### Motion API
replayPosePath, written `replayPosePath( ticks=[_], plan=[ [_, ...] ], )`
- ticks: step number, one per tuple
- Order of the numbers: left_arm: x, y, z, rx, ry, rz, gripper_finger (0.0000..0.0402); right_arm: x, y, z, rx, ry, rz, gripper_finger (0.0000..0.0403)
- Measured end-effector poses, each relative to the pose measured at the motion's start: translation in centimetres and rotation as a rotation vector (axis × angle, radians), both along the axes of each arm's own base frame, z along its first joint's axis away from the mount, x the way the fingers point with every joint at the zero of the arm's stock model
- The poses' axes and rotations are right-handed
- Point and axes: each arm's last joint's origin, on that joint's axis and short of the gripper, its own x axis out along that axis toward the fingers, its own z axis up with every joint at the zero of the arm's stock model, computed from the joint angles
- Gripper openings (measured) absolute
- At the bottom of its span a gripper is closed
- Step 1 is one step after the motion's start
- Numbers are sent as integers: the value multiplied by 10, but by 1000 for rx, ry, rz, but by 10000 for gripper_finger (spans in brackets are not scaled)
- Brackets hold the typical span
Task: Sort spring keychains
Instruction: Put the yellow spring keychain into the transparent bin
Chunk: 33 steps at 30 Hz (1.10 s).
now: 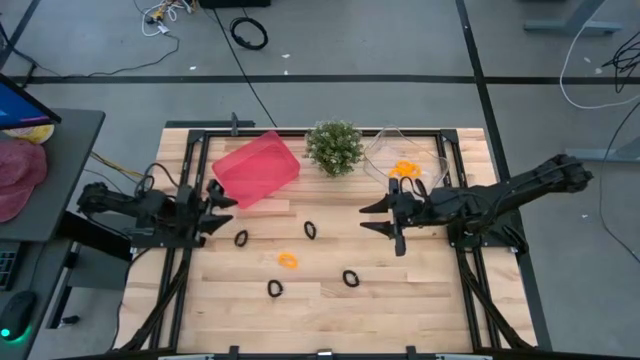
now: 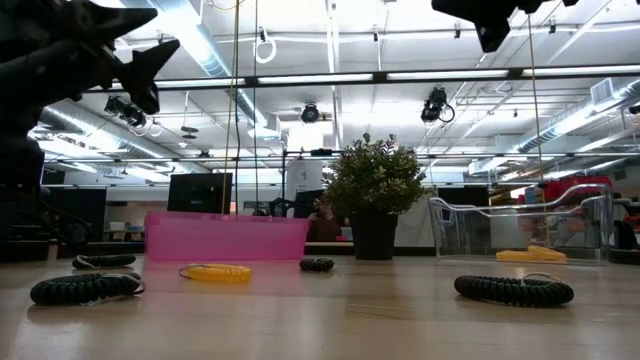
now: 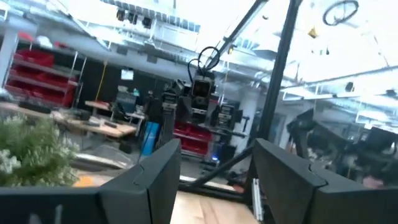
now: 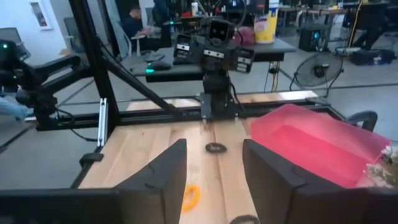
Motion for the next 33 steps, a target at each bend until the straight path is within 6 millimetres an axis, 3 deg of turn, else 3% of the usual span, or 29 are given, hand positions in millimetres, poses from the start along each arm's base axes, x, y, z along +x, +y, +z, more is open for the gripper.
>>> replayPosePath(
  ticks=[7,12,17,22,33],
  plan=[
    [5,-1,9,-114,-56,-30,209,0,0,2,-3,-17,-4,160],
    [16,-4,31,-148,-28,-54,209,0,0,2,-4,-18,-6,160],
    [42,-20,43,-111,130,-262,209,0,0,1,-4,-13,-6,160],
    [67,-35,54,-19,250,-294,209,0,0,1,11,-7,-7,160],
    [116,-73,41,264,728,-329,209,0,0,-1,28,12,-8,160]
  ],
)
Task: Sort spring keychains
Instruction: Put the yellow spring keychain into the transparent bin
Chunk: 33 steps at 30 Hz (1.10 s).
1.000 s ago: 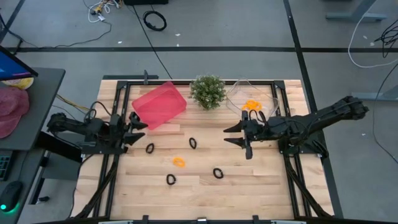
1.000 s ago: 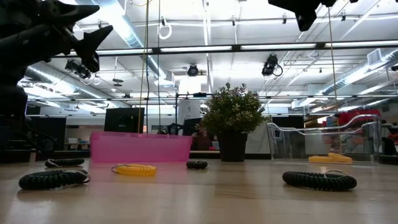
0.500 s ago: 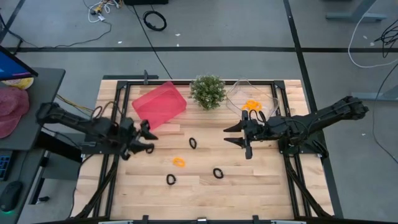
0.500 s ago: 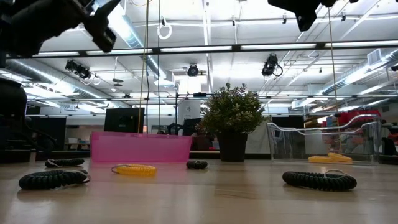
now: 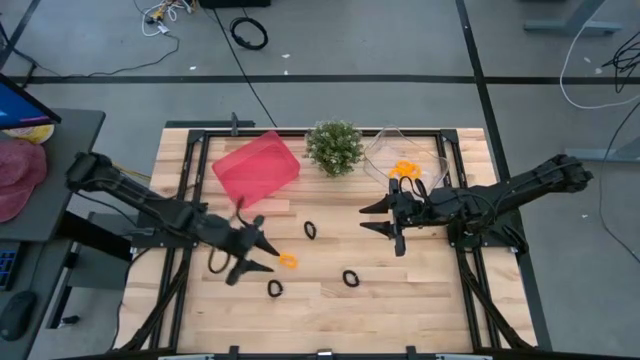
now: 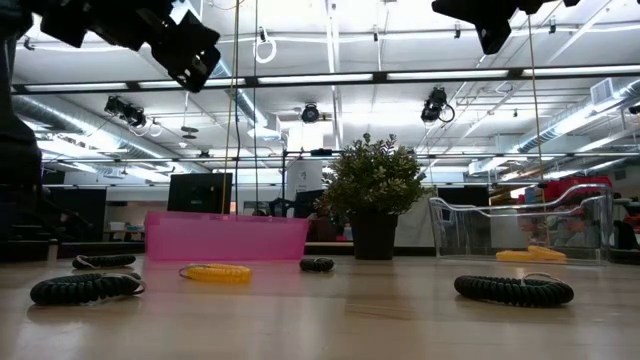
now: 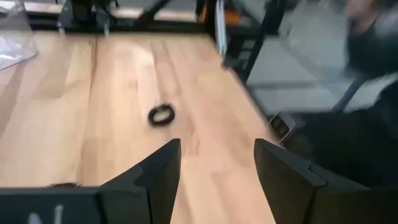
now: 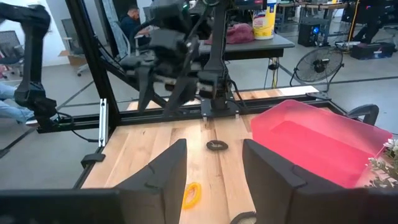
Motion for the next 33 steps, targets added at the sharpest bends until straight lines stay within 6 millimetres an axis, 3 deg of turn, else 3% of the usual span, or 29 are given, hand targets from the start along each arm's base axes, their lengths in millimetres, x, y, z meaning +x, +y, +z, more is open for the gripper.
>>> replayPosePath(
  ticks=[13,25,33],
  plan=[
    [34,-12,-58,309,247,41,209,0,0,0,0,-1,0,160],
    [49,-6,-106,318,443,64,207,0,0,0,-8,-3,1,160],
    [57,1,-131,267,547,44,178,0,0,0,-7,-4,1,160]
  ],
)
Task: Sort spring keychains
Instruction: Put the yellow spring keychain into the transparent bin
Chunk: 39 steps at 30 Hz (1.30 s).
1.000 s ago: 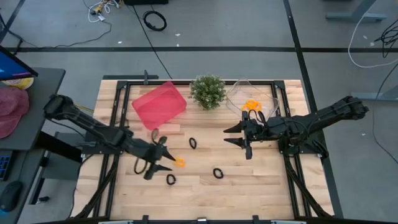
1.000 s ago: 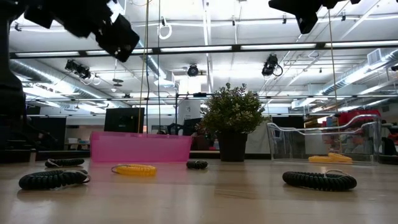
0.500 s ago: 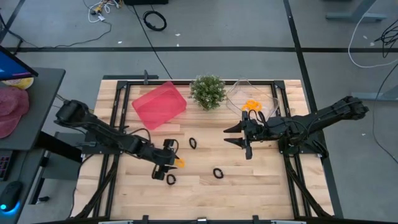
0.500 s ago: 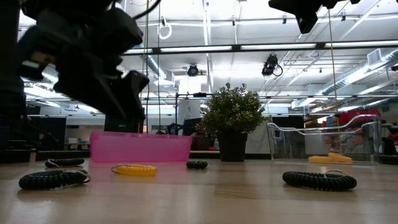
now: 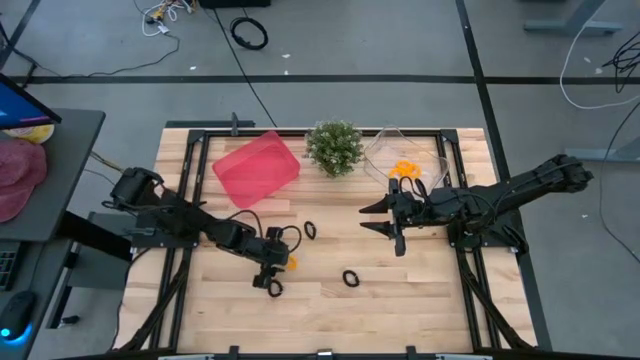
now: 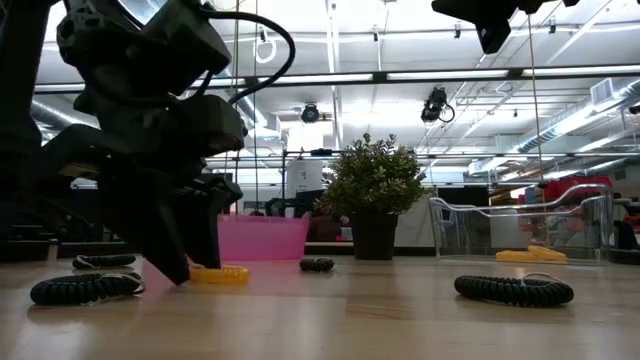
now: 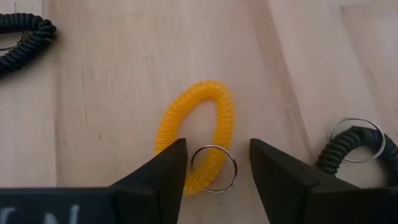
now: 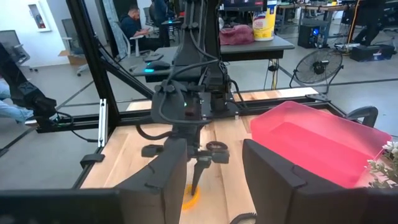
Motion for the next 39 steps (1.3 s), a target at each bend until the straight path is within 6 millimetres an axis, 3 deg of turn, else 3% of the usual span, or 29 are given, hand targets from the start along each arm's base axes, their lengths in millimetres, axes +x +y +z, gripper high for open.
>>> replayPosePath(
  ticks=[4,8,10,13,18,24,32,39],
  plan=[
    [2,7,-4,-9,21,0,138,0,0,0,0,0,0,160],
    [4,8,-2,-66,27,-45,41,0,0,0,0,0,0,160],
    [7,9,3,-95,29,-37,19,0,0,0,-1,-1,0,160],
    [15,7,12,-131,19,-26,18,0,0,0,0,-1,-1,160],
    [38,-5,44,-181,-99,-67,10,0,0,0,0,3,8,160],
    [55,-26,79,-160,-200,-109,8,3,9,-4,-42,12,184,160],
    [65,-50,116,-149,-313,-124,8,17,42,-12,-345,-127,353,160],
    [69,-66,143,-192,-390,-83,8,34,66,-28,-671,-261,390,160]
  ],
)
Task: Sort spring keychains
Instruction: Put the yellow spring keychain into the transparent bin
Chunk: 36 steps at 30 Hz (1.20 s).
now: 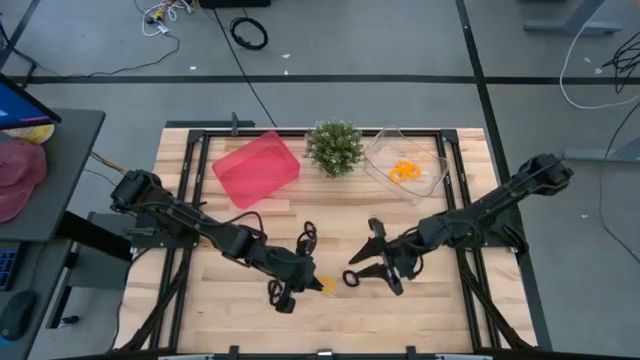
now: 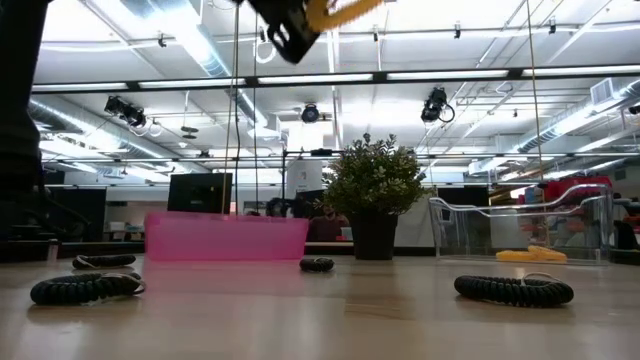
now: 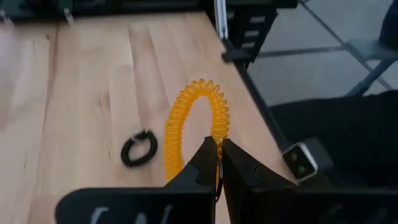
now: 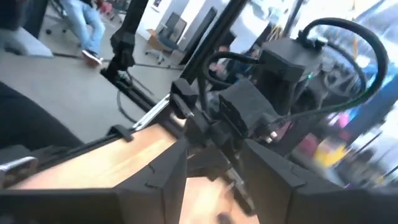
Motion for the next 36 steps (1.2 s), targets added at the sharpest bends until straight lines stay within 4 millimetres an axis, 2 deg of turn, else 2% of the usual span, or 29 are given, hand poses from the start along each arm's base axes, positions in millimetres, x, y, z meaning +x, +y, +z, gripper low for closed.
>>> replayPosePath(
  ticks=[7,11,15,20,24,28,36],
  plan=[
    [-5,-19,22,0,-71,-39,8,14,10,-5,-8,-159,25,160],
    [-16,-28,36,-1,-117,-51,8,24,17,-5,-21,-140,66,160],
    [-29,-36,47,9,-162,-52,8,41,32,0,-49,-73,105,160],
    [-36,-44,49,35,-178,-72,8,61,49,10,-60,-45,128,160],
    [-37,-45,50,34,-182,-73,8,69,57,7,-64,-36,140,160],
    [-36,-45,50,32,-185,-73,8,73,59,-2,-83,-11,179,160],
    [-35,-44,51,28,-195,-63,8,74,58,-2,-71,-6,183,160]
  ],
)
